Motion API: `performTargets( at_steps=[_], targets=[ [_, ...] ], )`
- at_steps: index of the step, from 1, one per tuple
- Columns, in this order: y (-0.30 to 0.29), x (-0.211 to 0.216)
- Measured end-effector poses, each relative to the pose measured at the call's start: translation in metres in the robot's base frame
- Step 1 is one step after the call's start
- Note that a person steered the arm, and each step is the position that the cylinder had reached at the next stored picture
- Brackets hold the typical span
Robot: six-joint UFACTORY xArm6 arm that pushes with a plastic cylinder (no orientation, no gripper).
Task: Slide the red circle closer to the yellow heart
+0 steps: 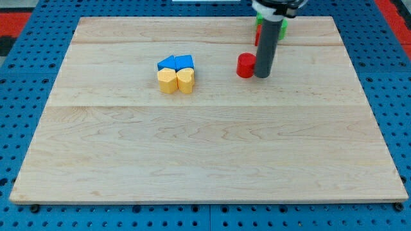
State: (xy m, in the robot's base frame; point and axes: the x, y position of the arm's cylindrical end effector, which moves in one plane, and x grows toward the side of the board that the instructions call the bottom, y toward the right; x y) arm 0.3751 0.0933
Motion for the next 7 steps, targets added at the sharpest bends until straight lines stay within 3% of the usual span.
performTargets(
  at_steps=[1,3,7],
  targets=[
    [-0.001,0.006],
    [0.020,-0.048],
    [-0.041,0.014]
  ],
)
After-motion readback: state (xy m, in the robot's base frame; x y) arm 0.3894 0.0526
